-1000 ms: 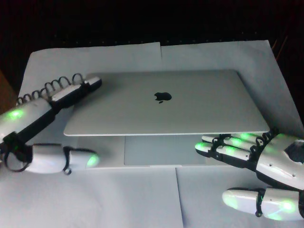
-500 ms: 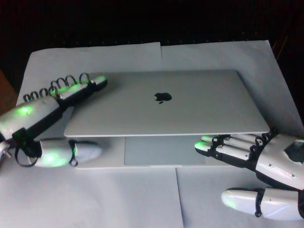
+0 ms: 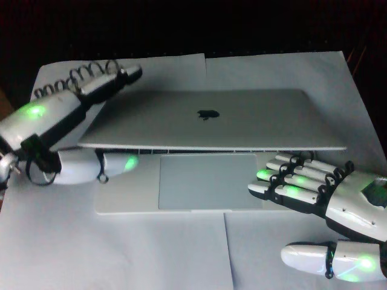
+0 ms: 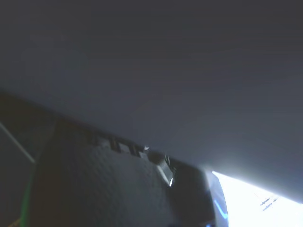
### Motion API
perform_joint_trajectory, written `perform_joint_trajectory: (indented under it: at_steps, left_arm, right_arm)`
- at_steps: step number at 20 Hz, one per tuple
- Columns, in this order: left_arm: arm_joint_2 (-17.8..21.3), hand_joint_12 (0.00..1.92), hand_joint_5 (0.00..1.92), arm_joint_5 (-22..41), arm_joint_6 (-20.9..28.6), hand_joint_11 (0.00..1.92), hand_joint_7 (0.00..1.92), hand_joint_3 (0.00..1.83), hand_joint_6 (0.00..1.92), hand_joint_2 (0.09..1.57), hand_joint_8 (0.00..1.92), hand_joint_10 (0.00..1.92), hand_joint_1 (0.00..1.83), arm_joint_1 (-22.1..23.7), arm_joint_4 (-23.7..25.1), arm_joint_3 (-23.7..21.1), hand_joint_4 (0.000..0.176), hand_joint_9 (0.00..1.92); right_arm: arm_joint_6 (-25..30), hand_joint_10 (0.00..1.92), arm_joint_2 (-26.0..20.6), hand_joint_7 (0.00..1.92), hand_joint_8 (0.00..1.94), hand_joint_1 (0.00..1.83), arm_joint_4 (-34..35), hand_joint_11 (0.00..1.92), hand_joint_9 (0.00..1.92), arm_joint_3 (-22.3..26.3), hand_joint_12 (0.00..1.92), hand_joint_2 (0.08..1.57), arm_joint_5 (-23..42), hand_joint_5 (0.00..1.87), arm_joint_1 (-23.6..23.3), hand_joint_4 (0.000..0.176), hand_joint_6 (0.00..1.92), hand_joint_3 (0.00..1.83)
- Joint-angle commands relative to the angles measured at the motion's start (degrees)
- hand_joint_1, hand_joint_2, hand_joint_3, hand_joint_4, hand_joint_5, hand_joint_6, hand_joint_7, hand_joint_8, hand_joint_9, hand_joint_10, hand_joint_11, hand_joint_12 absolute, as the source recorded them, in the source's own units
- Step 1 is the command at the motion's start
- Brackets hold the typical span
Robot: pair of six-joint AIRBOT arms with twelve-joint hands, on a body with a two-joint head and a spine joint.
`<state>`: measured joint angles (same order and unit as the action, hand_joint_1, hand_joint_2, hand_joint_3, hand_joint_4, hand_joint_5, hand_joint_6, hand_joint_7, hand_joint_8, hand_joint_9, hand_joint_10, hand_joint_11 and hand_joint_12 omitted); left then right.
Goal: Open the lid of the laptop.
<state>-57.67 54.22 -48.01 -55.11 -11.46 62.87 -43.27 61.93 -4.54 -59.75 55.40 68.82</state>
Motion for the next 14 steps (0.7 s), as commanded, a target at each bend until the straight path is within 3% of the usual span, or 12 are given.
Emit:
perform_joint_trajectory:
  at_steps: [1,3,4,5,8,9,11,14]
  left_arm:
    - [0.1,0.02,0.04,8.4,0.3,0.03,0.04,0.00,0.00,1.04,0.01,0.01,0.67,1.3,0.4,0.2,0.157,0.02]
    - [0.3,0.04,0.03,8.8,-0.4,0.03,0.03,0.00,0.00,1.01,0.00,0.00,0.62,2.3,0.4,0.3,0.158,0.00]
    - [0.4,0.03,0.03,8.9,-0.4,0.01,0.01,0.00,0.00,1.01,0.00,0.00,0.66,3.4,0.4,0.7,0.158,0.00]
    - [0.4,0.04,0.02,8.7,-0.4,0.03,0.00,0.00,0.00,1.01,0.00,0.00,0.63,4.0,0.4,1.0,0.173,0.00]
    - [0.4,0.01,0.00,7.5,-0.4,0.00,0.00,0.00,0.00,1.01,0.00,0.00,0.63,6.5,0.4,2.6,0.174,0.00]
    - [0.4,0.02,0.00,6.8,-0.4,0.05,0.00,0.00,0.00,1.00,0.00,0.00,0.73,7.6,0.4,3.2,0.176,0.00]
    - [0.4,0.00,0.00,5.5,-0.4,0.00,0.00,0.00,0.00,0.99,0.00,0.00,0.74,9.6,0.4,4.2,0.176,0.00]
    - [0.2,0.04,0.00,4.9,-0.4,0.08,0.00,0.00,0.00,0.99,0.00,0.00,0.72,11.5,0.3,5.3,0.176,0.00]
  right_arm:
    - [1.0,0.01,0.8,0.14,0.01,0.00,-0.5,0.04,0.03,0.5,0.07,1.31,0.7,0.19,0.1,0.002,0.01,0.00]
    - [1.0,0.00,0.8,0.11,0.00,0.00,-0.5,0.00,0.01,0.7,0.03,1.31,0.7,0.15,0.3,0.019,0.00,0.00]
    - [1.1,0.00,0.8,0.11,0.00,0.00,-0.5,0.00,0.01,0.7,0.02,1.31,0.7,0.14,0.4,0.018,0.00,0.00]
    - [1.2,0.00,0.8,0.08,0.00,0.00,-0.5,0.00,0.00,0.7,0.00,1.33,0.7,0.12,0.5,0.026,0.00,0.01]
    - [1.7,0.00,0.8,0.07,0.00,0.00,-0.9,0.00,0.00,0.8,0.00,1.35,0.7,0.11,0.7,0.007,0.00,0.01]
    - [1.8,0.00,0.8,0.08,0.00,0.00,-1.0,0.00,0.00,0.8,0.00,1.34,0.7,0.11,0.7,0.009,0.00,0.00]
    - [1.9,0.01,0.8,0.10,0.01,0.00,-1.1,0.03,0.03,0.8,0.01,1.31,0.7,0.13,0.8,0.018,0.00,0.00]
    - [2.2,0.01,0.8,0.12,0.01,0.00,-1.4,0.03,0.04,0.8,0.01,1.31,0.7,0.14,0.8,0.006,0.01,0.00]
